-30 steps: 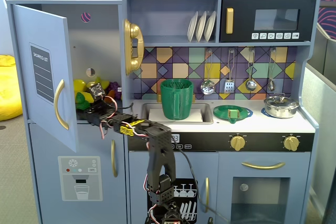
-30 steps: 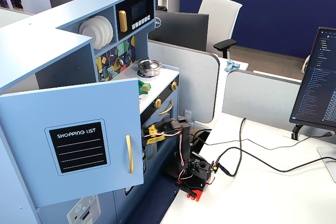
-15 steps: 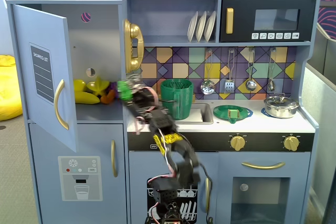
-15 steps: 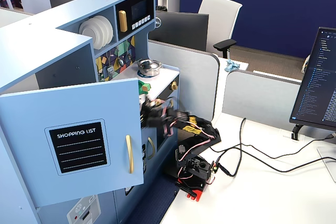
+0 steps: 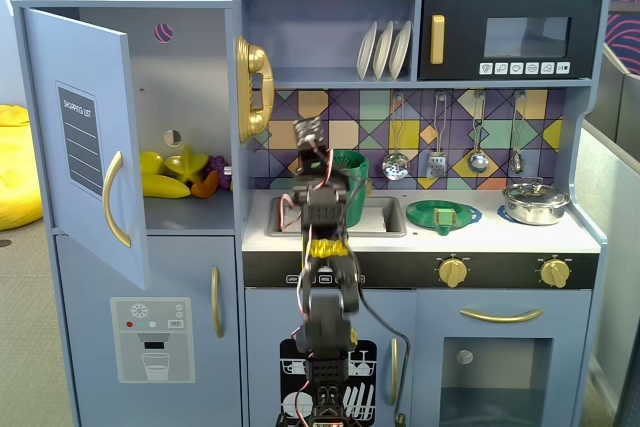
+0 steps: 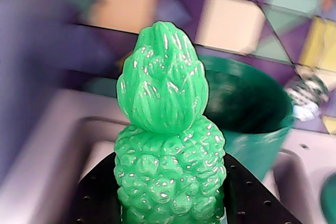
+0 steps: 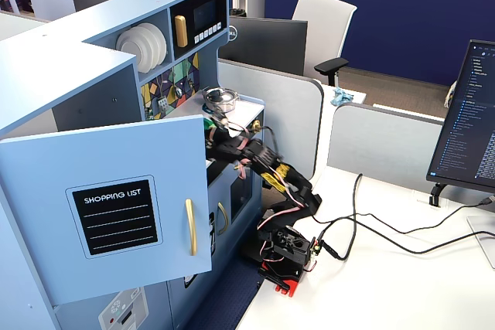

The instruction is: Pick up the green pineapple from the left cabinet and place it in the green recipient

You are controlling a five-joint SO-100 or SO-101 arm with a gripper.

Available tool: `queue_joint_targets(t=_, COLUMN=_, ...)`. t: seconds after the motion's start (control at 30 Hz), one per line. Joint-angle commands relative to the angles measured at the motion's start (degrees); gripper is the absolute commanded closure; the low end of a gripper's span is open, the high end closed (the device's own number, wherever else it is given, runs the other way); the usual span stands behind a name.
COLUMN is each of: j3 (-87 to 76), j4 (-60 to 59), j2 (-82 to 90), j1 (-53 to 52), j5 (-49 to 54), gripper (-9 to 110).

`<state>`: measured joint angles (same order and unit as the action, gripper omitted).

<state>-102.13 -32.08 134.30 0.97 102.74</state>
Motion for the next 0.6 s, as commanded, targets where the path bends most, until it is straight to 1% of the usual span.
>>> queue_joint_targets(t=0.0, j3=13.5, j4=4.7, j2=-13.3, j1=-3.1, j5=-2.1, gripper=101)
queue_joint_targets(t=0.2, j3=28.0, j4=5.7, j2=-29.1, j1=-3.9, j5=-3.3, gripper=101)
queue_joint_targets(t=0.3, j3=33.1, j4=6.9, j2=-35.0, j1=-4.0, j5=-2.4, gripper=101)
queue_joint_targets(t=0.43, j3=37.5, j4=4.8, j2=-39.4, j1=-4.6, j5=-2.5, gripper=101)
queue_joint_targets(t=0.57, j3=37.0, j4=4.2, j2=-39.4, j1=-4.6, j5=-5.6, gripper=87)
